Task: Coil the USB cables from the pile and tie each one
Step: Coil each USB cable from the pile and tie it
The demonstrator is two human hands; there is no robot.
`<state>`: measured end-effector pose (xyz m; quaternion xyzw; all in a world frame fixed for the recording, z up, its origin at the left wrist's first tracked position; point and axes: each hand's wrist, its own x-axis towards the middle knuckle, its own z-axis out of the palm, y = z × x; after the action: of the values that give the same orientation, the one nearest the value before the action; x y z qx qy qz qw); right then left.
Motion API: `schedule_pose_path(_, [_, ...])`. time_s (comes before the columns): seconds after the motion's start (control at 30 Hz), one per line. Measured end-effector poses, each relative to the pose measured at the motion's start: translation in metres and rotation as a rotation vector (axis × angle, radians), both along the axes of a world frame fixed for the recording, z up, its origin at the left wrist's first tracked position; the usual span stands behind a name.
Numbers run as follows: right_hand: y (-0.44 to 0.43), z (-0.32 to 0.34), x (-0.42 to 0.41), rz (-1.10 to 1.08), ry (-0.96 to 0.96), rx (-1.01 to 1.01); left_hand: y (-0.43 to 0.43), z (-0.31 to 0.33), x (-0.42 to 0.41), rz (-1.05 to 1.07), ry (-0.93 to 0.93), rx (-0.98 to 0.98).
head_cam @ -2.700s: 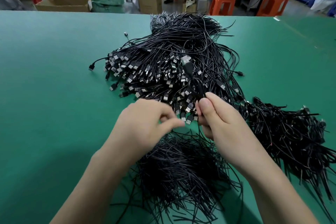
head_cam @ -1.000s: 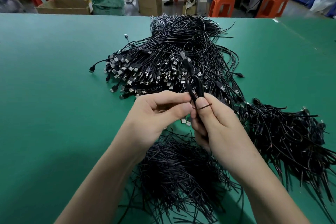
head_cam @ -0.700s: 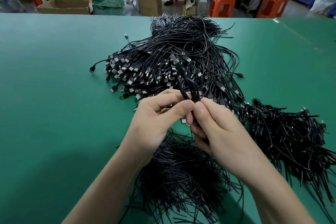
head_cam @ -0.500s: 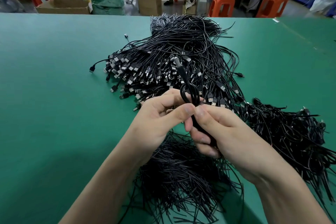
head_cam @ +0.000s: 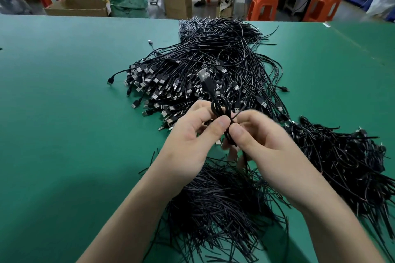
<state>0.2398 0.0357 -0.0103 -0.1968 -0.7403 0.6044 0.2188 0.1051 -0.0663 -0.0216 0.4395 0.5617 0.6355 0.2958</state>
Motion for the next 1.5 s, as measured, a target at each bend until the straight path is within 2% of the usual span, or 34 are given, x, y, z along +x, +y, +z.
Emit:
schedule_pose_path(0.1, [0.008, -0.002, 0.003, -0.222, 0.078, 0.477, -0.003, 0.001, -0.002, 0.016, -0.001, -0.088])
schedule_pose_path(0.2, [0.015, -0.003, 0.006, -0.232, 0.170, 0.881, -0.007, 0.003, -0.009, -0.077, 0.001, -0.199])
schedule_pose_path(0.27, [0.017, -0.005, 0.006, -0.214, 0.216, 1.014, -0.010, 0.004, -0.012, -0.115, 0.005, -0.271])
schedule_pose_path(0.37, [0.012, -0.006, 0.004, -0.210, 0.214, 1.034, -0.012, 0.007, -0.013, -0.146, 0.011, -0.311])
schedule_pose_path(0.47, [0.006, -0.004, 0.003, -0.274, 0.168, 0.886, -0.011, 0.009, -0.012, -0.136, 0.033, -0.276])
schedule_pose_path(0.53, [0.000, -0.003, 0.000, -0.336, 0.142, 0.680, -0.008, 0.007, -0.009, -0.047, 0.117, -0.214])
schedule_pose_path(0.67, [-0.006, -0.005, -0.007, -0.359, 0.154, 0.094, -0.004, 0.003, 0.001, 0.336, 0.590, 0.032])
schedule_pose_path(0.73, [-0.008, -0.006, -0.009, -0.283, 0.215, -0.221, -0.004, 0.000, 0.005, 0.385, 0.757, 0.149])
schedule_pose_path(0.8, [-0.009, -0.007, -0.010, -0.241, 0.246, -0.398, -0.004, -0.003, 0.006, 0.352, 0.805, 0.209])
schedule_pose_path(0.87, [-0.008, -0.007, -0.009, -0.267, 0.241, -0.433, -0.006, -0.004, 0.005, 0.268, 0.680, 0.199])
schedule_pose_path(0.97, [-0.005, -0.004, -0.006, -0.327, 0.192, -0.324, -0.008, 0.002, 0.009, 0.182, 0.405, 0.135])
schedule_pose_path(1.07, [-0.009, -0.003, -0.007, -0.333, 0.160, -0.252, -0.004, 0.003, 0.010, 0.221, 0.276, 0.118])
schedule_pose_path(1.13, [-0.011, -0.001, -0.008, -0.312, 0.158, -0.296, -0.002, 0.001, 0.009, 0.266, 0.250, 0.112])
schedule_pose_path(1.23, [-0.012, 0.000, -0.008, -0.249, 0.177, -0.457, -0.002, 0.000, 0.005, 0.267, 0.307, 0.123])
schedule_pose_path(1.4, [-0.010, -0.004, -0.012, -0.159, 0.243, -0.770, -0.004, 0.000, 0.000, 0.220, 0.703, 0.205])
schedule_pose_path(1.5, [-0.011, -0.006, -0.014, -0.162, 0.265, -0.881, -0.003, 0.000, -0.003, 0.308, 0.830, 0.196])
